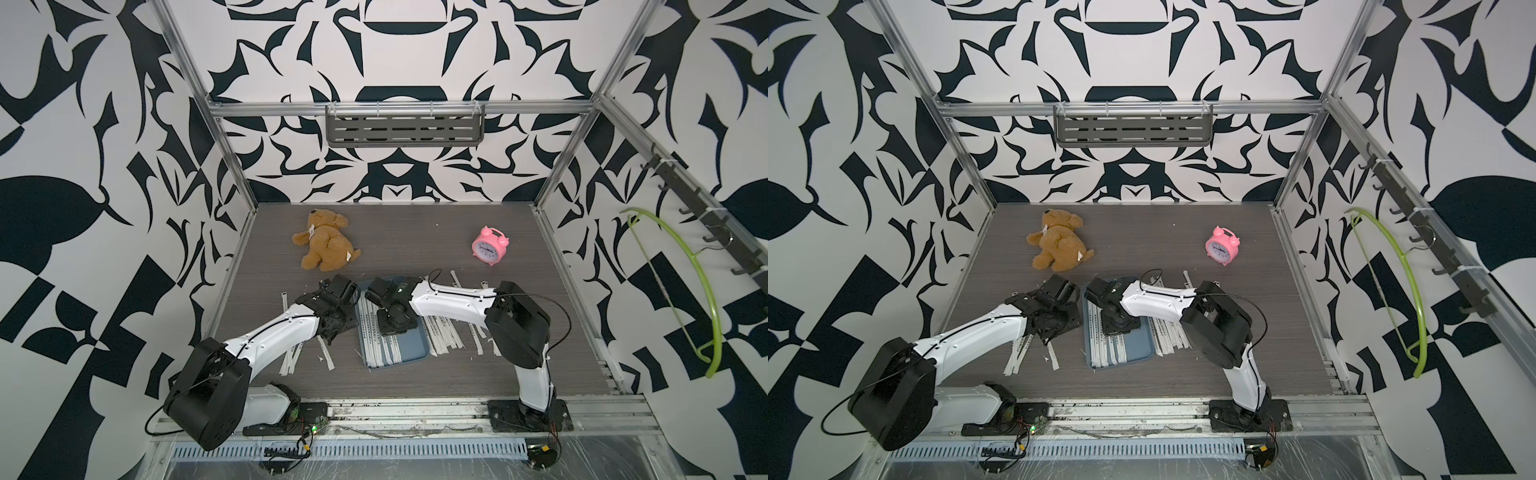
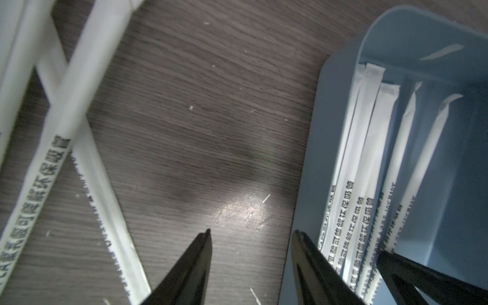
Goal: Put the straws into the storage box
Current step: Place the straw in the storage box.
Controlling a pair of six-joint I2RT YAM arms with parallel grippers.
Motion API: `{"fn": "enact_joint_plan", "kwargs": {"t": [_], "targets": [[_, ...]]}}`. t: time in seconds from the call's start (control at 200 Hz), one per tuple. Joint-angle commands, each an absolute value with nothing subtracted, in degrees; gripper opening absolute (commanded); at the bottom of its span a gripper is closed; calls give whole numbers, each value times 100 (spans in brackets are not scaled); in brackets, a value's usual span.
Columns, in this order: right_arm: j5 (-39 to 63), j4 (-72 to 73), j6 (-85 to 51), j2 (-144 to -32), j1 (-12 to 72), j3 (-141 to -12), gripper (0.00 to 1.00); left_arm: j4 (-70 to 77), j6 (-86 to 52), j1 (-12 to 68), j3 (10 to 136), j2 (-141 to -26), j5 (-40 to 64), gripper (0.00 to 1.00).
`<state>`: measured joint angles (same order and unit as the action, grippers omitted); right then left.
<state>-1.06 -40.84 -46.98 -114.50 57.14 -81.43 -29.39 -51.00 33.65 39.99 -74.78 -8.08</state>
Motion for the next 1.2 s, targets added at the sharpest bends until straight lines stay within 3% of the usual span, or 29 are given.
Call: {"fn": "enact_joint_plan", "kwargs": {"t": [0.0, 0.27, 0.64, 0.915, 1.195], "targets": [[-114, -4113, -4808, -11421, 5713, -8236, 8, -3084, -5075, 3349, 4098, -7528, -791, 55], [-202, -4329, -4673, -11269, 5713, -8288, 20, -3647, -5065, 3351, 4316, -7384, -1069, 52], [-290, -4582, -4533, -10797, 5704, -8535, 29, -4658, -5397, 3320, 4388, -6976, -1561, 49], [-397, -4529, -4298, -10594, 5552, -8505, 29, -4424, -5134, 2653, 4088, -7042, -1408, 43], [-459, -4418, -4306, -10373, 5477, -8239, 28, -4024, -4808, 2435, 4044, -7949, -1387, 37]]}}
